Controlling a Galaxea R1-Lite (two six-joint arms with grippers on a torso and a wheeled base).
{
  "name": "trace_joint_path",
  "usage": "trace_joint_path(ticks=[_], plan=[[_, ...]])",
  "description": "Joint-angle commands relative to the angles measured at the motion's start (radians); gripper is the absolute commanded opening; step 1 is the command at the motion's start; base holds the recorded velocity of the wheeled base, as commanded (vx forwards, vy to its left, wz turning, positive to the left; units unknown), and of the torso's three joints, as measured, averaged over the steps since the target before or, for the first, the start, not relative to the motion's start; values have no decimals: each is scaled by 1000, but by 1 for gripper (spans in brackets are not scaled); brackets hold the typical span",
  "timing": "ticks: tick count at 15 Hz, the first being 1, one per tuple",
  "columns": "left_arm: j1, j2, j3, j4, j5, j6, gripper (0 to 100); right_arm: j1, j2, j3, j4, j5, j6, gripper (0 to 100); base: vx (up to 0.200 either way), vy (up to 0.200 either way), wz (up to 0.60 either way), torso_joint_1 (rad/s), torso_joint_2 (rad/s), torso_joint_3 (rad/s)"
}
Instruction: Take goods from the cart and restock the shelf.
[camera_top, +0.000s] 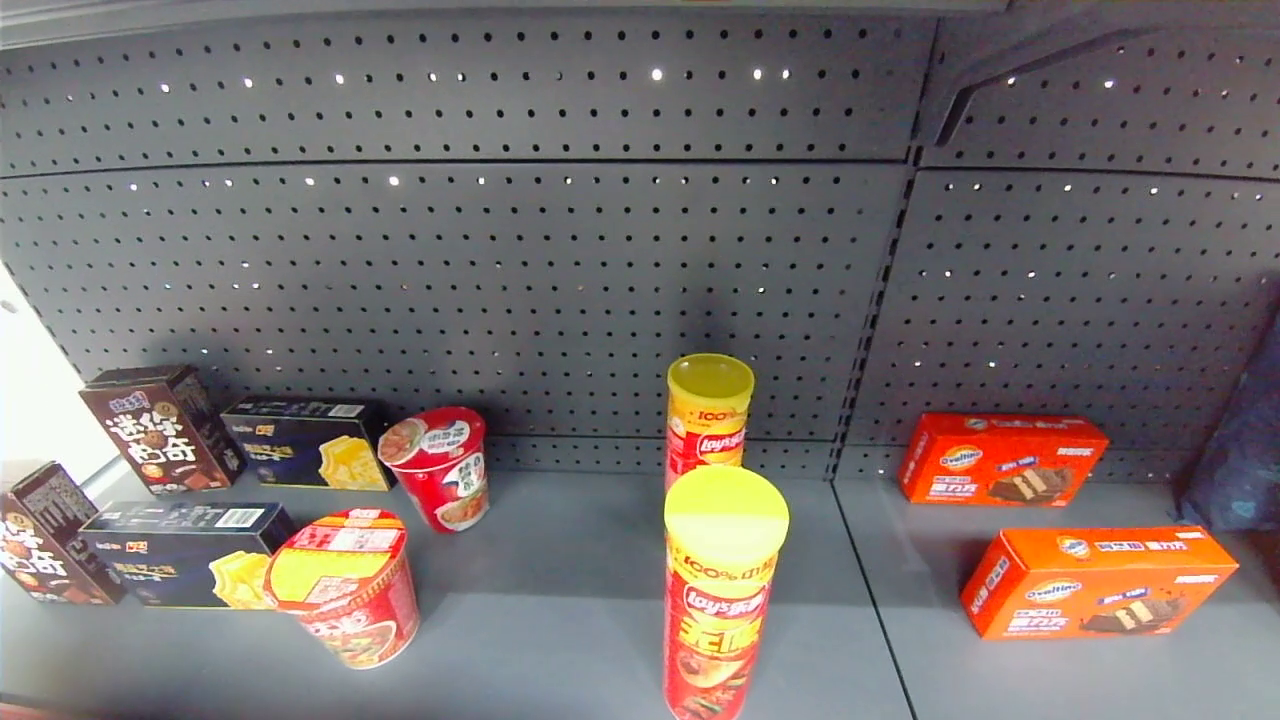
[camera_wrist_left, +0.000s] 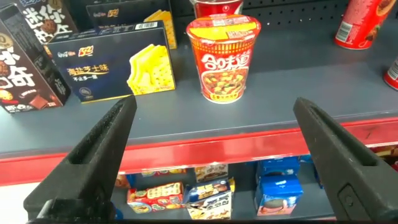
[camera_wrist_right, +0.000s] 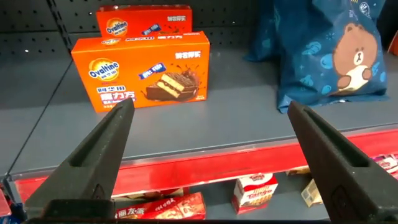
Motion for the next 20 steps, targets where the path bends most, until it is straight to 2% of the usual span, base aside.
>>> trace_joint_path(ticks=[1,6,12,17,20], plan=[[0,3,0,0,0,0,100,0,3,0,0,0,0,100,0,0,0,0,0,0],[0,3,0,0,0,-2,100,0,3,0,3,48,-2,100,0,0,0,0,0,0],[0,3,0,0,0,-5,100,0,4,0,3,50,-2,100,0,0,0,0,0,0],[0,3,0,0,0,-26,100,0,4,-2,3,65,-3,100,0,0,-120,0,0,0],[0,3,0,0,0,-26,100,0,4,-2,3,68,-3,100,0,0,0,0,0,0]])
